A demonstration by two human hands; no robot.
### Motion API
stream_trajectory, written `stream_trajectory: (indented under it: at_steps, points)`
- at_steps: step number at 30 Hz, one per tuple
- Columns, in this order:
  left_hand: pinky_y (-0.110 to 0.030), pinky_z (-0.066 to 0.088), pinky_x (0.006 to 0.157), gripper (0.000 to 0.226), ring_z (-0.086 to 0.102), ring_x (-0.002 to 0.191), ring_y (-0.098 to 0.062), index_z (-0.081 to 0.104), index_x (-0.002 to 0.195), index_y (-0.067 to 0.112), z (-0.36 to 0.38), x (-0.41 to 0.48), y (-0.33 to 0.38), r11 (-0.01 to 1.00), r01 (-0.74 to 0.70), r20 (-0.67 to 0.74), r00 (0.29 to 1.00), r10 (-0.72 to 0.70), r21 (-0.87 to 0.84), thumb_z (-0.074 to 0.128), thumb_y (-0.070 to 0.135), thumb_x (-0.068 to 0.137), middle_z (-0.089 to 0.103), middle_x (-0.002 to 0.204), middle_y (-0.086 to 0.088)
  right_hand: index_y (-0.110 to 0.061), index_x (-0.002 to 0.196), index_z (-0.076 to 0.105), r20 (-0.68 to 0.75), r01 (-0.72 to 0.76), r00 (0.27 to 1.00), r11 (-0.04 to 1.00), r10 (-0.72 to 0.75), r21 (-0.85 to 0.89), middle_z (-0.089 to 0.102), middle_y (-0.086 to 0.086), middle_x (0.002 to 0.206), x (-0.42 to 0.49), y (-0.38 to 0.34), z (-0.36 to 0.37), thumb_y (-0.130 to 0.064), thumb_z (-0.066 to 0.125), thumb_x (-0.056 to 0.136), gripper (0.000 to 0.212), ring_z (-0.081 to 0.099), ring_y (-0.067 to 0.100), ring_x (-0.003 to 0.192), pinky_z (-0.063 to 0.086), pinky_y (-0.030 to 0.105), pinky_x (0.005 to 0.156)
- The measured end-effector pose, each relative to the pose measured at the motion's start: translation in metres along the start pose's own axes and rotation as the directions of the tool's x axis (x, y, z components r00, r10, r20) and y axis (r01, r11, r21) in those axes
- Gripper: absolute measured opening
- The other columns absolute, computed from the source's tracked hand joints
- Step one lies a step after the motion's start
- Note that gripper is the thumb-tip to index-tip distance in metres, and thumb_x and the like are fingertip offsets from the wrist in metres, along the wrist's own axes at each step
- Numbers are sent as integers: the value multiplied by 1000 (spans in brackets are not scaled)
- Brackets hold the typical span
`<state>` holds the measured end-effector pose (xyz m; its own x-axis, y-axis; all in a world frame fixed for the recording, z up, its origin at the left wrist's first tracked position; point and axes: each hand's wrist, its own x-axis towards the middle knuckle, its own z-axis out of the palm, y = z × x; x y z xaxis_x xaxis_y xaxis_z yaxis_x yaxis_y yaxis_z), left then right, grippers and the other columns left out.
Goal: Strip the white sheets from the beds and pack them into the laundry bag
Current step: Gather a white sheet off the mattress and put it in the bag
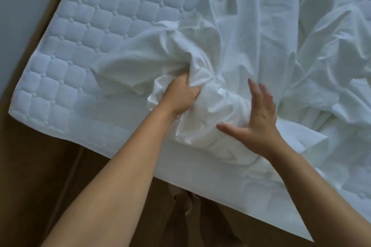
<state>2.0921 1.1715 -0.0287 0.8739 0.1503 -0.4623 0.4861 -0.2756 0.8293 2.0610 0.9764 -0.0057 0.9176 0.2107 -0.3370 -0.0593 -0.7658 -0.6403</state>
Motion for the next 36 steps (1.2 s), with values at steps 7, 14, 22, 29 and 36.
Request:
stream_trajectory:
  at_steps: [7, 14, 22, 29, 36]
  points:
    - [-30, 47, 90, 36, 59, 111, -19, 68, 113, 16, 88, -1, 99, 776, -537, 572, 768, 288, 330, 49, 7, 84, 68, 118, -1, -43, 134, 37, -308, 166, 948, 953, -83, 253, 20, -13, 151, 26, 4, -73, -59, 36, 77, 59, 13, 7, 144, 10, 39, 120]
    - [-23, 39, 91, 39, 52, 121, -16, 70, 114, 20, 124, 8, 115, 565, -704, 734, 637, 234, 430, 49, 4, 86, 63, 126, 6, -29, 136, 47, -13, -11, 1000, 984, 13, 179, 52, -4, 136, 94, 44, -146, -39, 70, 83, 59, 46, 8, 125, 36, 25, 106]
    - [-58, 19, 109, 91, 19, 141, -30, 24, 147, 22, 101, 31, 86, 92, -600, 406, 638, 654, 794, 51, 52, 66, 30, 152, -17, -7, 71, 57, -162, -262, 952, 965, 261, 16, 54, 9, 66, 61, 70, -120, -17, 56, 84, 16, 55, 29, 72, 38, 35, 62]
    - [-37, 33, 106, 97, 46, 128, -24, 27, 148, 31, 151, 48, 105, 472, -600, 650, 757, 73, 646, 58, 51, 58, 50, 140, 1, 2, 88, 64, 60, -554, 832, 827, 551, 95, 63, 13, 83, 6, 97, -122, -22, 52, 90, 26, 59, 29, 81, 38, 32, 65]
    - [-39, 34, 97, 35, 49, 121, -25, 54, 123, 35, 183, 53, 102, 360, -631, 670, 742, 21, 687, 51, 37, 88, 58, 126, 5, -16, 145, 29, -547, -387, 736, 910, 400, 145, 33, 15, 145, 76, 142, -162, -55, 67, 79, 86, 29, 31, 135, 23, 36, 109]
